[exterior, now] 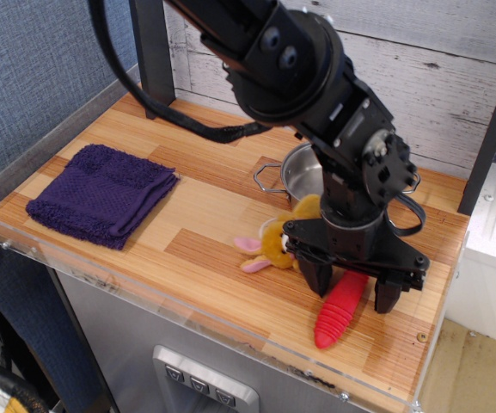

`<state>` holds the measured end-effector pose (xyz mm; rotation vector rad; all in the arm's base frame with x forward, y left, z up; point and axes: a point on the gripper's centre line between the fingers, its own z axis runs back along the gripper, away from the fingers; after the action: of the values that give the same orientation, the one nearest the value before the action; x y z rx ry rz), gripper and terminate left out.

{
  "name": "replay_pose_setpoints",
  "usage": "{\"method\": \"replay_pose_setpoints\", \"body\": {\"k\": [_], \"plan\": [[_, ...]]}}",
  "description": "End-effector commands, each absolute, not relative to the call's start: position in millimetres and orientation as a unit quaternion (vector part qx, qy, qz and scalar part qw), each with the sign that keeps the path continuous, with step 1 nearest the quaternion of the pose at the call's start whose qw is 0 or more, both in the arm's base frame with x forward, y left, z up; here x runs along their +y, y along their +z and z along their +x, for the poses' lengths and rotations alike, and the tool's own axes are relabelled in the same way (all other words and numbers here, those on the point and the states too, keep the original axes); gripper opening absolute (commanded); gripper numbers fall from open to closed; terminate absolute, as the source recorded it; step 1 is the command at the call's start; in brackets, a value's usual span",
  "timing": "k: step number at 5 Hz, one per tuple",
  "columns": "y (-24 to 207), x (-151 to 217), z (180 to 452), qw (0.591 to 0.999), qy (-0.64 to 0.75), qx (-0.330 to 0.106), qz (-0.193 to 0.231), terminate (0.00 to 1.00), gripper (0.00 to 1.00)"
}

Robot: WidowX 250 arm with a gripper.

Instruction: Place the red scooper on the front right corner of the counter.

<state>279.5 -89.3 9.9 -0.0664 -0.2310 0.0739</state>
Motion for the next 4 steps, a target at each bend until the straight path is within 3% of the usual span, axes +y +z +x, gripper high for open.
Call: {"method": "replay_pose_setpoints", "body": {"k": [1,4], "plan": [[40,-70,285,0.988,0.05,-0.14,-0.053,0.0,1.0],[153,-46,283,0.965,0.104,-0.22,-0.102,0.0,1.0]]}}
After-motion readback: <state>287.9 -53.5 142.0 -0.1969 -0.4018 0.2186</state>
